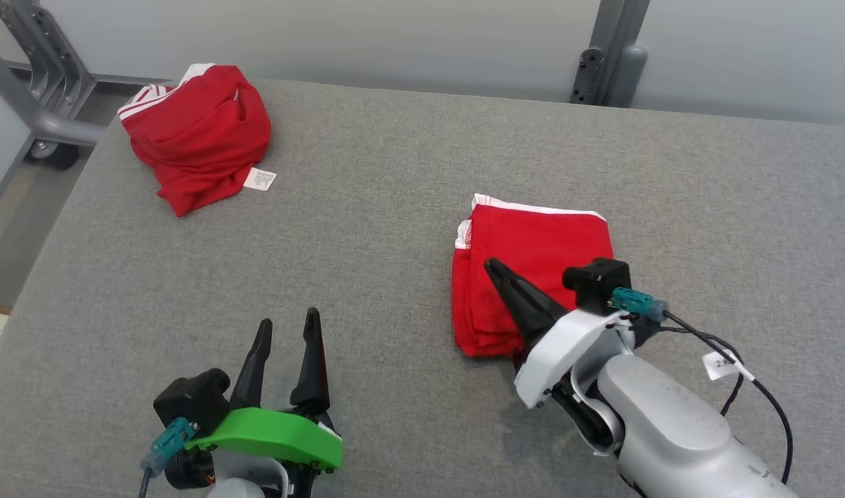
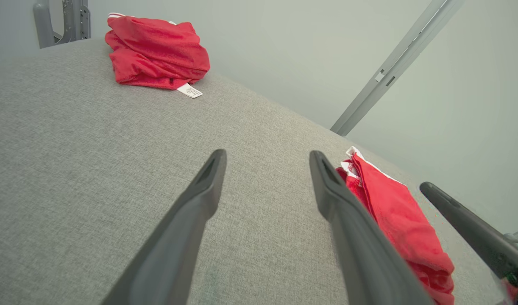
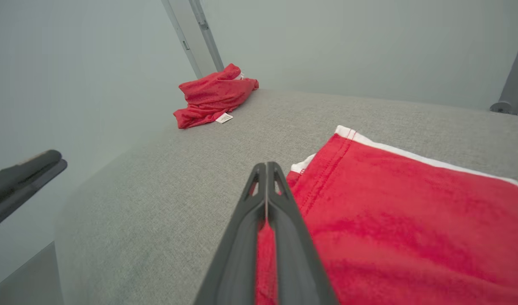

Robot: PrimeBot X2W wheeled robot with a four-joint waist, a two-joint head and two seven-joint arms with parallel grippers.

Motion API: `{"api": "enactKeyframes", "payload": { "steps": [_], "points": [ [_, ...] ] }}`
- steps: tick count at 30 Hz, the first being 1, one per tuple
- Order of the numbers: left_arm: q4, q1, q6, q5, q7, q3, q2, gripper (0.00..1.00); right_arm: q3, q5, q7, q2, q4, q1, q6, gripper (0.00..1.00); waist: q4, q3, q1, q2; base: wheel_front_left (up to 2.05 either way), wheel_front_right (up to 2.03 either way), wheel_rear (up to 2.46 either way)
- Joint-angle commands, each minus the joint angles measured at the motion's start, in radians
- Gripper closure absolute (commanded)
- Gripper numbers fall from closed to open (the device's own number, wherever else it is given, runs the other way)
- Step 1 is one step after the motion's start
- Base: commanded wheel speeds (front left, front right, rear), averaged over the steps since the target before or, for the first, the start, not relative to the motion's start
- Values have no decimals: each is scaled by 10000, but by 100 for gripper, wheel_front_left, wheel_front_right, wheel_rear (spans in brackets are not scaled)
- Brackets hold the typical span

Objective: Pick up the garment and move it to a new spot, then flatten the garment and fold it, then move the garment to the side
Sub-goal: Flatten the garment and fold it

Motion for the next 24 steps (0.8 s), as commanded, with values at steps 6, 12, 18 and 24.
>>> {"api": "enactKeyframes", "payload": {
  "steps": [6,12,18,24],
  "points": [
    [87,-267,9,474,-125,-70,183,0,-2328,-1550,-31,-159,-1394,1168,2,0,-729,-321,0,0,0,0,0],
    [191,-188,78,847,-211,-52,210,0,-4473,-2900,-31,54,-2567,2453,1,0,-1304,-514,0,0,0,0,0],
    [354,160,163,1287,-292,121,295,0,-5685,-3626,-31,368,-3378,3588,1,0,-1771,-721,0,0,0,0,0],
    [332,686,210,1794,-288,562,335,0,-6306,-3816,-31,704,-3973,4506,1,0,-2061,-969,0,0,0,0,0]
  ]
}}
